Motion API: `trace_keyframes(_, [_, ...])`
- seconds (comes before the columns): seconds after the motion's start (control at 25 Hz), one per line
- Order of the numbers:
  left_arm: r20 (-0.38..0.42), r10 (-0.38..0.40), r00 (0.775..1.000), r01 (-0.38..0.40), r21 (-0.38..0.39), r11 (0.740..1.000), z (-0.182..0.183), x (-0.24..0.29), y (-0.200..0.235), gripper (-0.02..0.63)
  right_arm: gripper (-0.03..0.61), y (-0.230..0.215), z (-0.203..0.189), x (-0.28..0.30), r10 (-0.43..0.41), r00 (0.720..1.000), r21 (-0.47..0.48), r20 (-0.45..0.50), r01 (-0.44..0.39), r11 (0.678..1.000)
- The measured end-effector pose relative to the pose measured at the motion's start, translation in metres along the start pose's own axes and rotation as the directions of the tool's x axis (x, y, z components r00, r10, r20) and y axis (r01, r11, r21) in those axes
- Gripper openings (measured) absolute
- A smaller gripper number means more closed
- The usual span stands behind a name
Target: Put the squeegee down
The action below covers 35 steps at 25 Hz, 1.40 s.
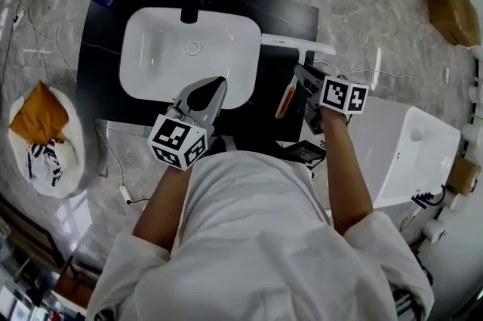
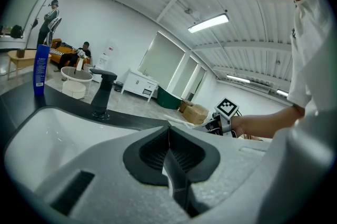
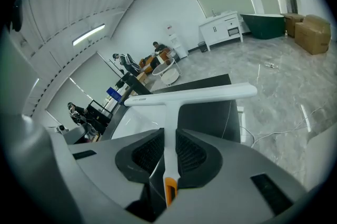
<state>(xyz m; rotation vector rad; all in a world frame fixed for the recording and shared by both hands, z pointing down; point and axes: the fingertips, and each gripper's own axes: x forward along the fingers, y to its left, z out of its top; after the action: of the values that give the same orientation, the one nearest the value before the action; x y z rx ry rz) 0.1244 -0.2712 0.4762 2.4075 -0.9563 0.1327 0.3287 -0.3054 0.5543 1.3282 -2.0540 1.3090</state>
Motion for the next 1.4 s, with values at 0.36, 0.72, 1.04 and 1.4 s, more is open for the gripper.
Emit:
trace_keyframes(0.36, [0.001,0.004,1.0,-0.004,-0.007,1.0,0.0,0.0,0.0,0.017,0.071,-0.017,-0.009,0.018,-0.027,0.999,0.029,-0.03,0.028,0.999])
trace_keyframes(0.72, [-0.003,0.007,1.0,-0.007,-0.018,1.0,-0.004,-0.003,0.001,0.017,0.069,-0.03,-0.017,0.035,-0.082,0.996,0.017,-0.03,0.083,0.996])
trace_keyframes(1.04, [-0.003,0.009,1.0,-0.009,-0.027,1.0,-0.006,-0.004,0.001,0.017,0.066,-0.039,-0.023,0.047,-0.122,0.992,0.016,-0.034,0.123,0.992])
trace_keyframes(1.4, [-0.002,0.012,1.0,-0.013,-0.035,0.999,-0.008,-0.009,0.004,0.017,0.067,-0.049,-0.025,0.053,-0.158,0.987,0.031,-0.027,0.159,0.987])
